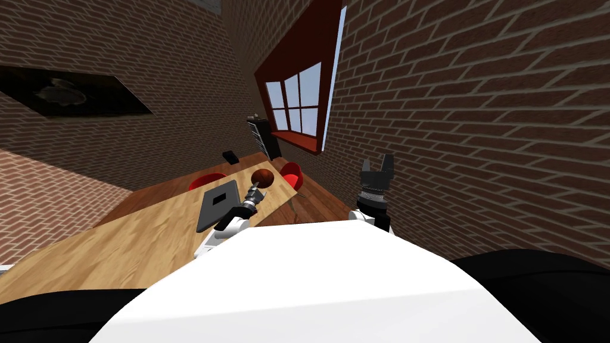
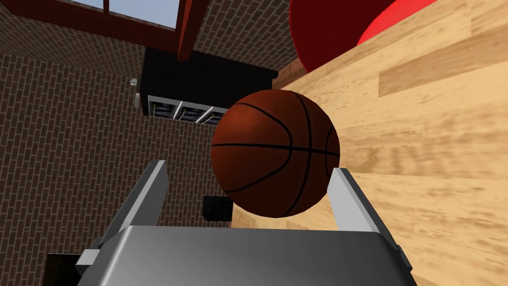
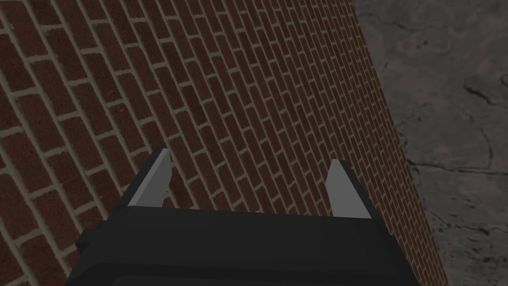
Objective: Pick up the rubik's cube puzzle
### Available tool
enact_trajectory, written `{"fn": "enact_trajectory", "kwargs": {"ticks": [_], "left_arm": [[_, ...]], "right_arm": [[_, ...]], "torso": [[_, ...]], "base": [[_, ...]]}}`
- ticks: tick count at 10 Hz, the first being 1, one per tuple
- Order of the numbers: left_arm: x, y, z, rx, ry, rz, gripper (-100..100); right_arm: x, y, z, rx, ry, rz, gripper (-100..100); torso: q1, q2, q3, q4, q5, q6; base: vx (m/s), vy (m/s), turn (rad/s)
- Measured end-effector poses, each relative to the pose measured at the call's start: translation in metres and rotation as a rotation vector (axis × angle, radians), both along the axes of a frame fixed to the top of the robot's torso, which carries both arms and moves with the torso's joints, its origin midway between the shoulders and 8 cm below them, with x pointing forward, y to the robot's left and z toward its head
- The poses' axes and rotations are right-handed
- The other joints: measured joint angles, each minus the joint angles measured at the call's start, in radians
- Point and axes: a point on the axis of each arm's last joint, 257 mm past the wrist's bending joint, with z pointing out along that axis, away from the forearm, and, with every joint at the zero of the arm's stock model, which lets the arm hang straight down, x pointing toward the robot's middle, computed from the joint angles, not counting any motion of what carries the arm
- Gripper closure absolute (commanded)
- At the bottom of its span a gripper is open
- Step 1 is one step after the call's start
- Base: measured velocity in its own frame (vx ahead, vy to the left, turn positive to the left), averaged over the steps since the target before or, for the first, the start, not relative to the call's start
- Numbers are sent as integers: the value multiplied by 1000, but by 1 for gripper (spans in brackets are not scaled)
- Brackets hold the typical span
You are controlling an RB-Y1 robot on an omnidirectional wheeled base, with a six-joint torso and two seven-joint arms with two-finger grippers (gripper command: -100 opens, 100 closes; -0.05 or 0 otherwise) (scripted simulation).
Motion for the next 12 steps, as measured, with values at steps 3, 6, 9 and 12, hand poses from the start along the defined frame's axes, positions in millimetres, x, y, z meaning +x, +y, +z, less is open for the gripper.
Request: {"fn": "enact_trajectory", "kwargs": {"ticks": [3, 6, 9, 12], "left_arm": [[-4, 18, -30, -24, 109, 13, -100], [-10, 33, -59, -47, 209, 30, -100], [-19, 42, -77, -63, 288, 45, -100], [-27, 64, -105, -86, 398, 76, -100]], "right_arm": [[0, 0, 0, 0, 0, 0, 0], [0, 0, 0, 0, 0, 0, 0], [0, 0, 0, 0, 0, 0, 0], [0, 0, 0, 0, 0, 0, 0]], "torso": [[-1, -1, 0, 0, 0, 0], [-1, 0, 0, 0, 0, 0], [0, 0, 0, 0, 0, 0], [0, 0, 0, 0, 0, 0]], "base": [[14, -28, -54], [11, -19, -30], [16, -15, -54], [14, -14, -39]]}}
